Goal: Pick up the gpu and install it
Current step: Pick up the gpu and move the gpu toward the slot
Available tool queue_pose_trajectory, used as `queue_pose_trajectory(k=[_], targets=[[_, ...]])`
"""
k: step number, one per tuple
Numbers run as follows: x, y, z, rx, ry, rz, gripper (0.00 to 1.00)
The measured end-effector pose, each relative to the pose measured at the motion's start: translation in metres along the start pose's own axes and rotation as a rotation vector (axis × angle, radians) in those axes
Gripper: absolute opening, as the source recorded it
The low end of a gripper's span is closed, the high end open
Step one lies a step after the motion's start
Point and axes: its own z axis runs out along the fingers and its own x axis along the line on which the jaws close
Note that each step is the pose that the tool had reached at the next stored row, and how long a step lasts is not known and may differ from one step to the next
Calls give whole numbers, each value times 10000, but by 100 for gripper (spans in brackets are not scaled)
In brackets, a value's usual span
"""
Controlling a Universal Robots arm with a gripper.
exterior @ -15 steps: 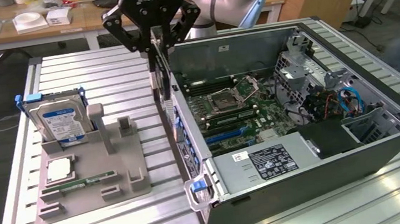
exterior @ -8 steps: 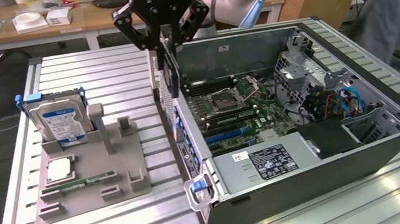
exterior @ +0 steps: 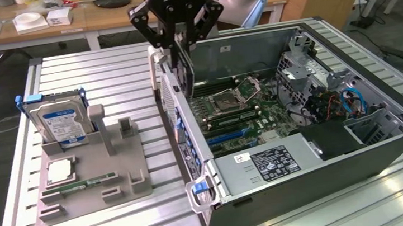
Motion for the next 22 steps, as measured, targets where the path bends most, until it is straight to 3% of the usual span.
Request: queue_pose_trajectory(k=[22], targets=[[-536,-9,2,1,-6,86,27]])
